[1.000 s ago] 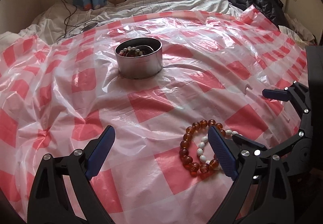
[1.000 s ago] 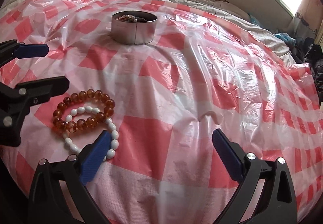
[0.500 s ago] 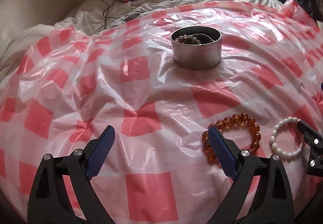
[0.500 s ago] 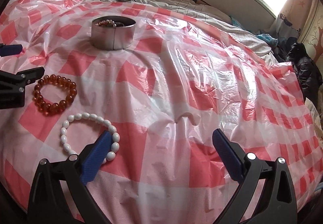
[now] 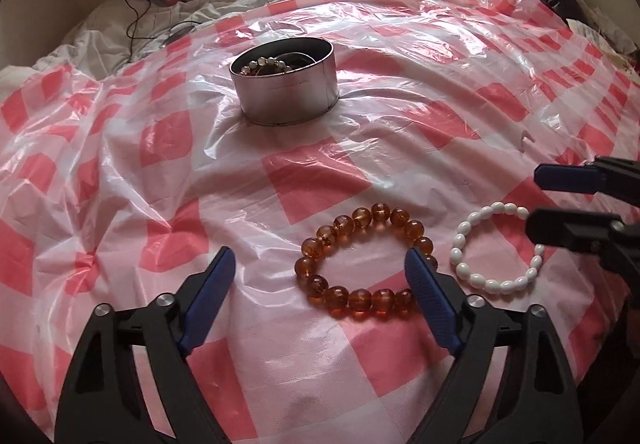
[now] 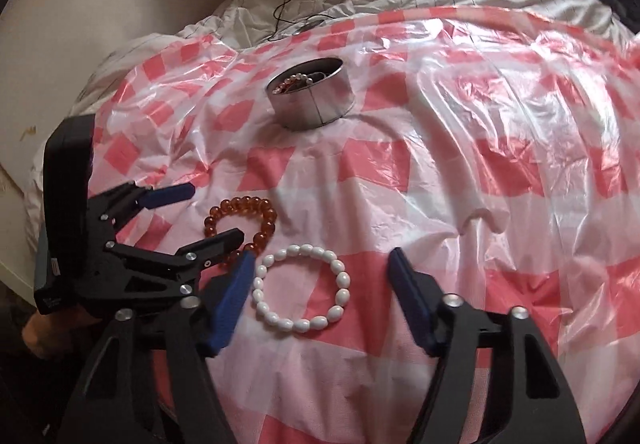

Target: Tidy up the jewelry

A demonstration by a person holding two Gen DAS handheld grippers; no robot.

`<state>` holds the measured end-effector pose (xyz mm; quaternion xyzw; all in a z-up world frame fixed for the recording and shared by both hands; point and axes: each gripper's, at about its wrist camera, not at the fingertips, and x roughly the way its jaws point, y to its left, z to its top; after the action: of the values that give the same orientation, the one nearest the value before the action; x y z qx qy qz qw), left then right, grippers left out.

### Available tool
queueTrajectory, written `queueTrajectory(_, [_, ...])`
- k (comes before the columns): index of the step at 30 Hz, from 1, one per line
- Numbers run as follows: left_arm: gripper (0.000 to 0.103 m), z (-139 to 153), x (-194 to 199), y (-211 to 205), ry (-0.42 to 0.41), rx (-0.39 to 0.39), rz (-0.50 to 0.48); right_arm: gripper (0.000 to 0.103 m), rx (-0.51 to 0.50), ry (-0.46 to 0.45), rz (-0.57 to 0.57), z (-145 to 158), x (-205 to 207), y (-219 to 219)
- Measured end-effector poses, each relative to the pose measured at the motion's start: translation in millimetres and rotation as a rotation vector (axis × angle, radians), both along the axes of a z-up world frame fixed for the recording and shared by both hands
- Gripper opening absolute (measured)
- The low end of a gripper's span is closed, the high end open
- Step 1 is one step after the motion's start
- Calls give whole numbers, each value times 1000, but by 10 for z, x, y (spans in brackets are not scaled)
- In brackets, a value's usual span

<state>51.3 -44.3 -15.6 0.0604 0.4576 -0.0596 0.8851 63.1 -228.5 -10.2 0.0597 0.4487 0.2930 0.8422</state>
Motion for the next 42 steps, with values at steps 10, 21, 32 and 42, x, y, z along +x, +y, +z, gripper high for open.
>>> queueTrajectory(10, [11,-39,-1,197,36,-91,46,47,-123,-32,60,-79,-111,247])
queueTrajectory(21, [27,-94,40,242,68,-165,40,8,-171,-39,49,-143,-131,274])
queueTrajectory(32, [11,69,25,504,-7,-163,157,8,-109,-85,20,-26,-144,202])
queueTrajectory(42, [48,-65,74,422,46,-119,145,39,-158,-49,27,-142,-108,265])
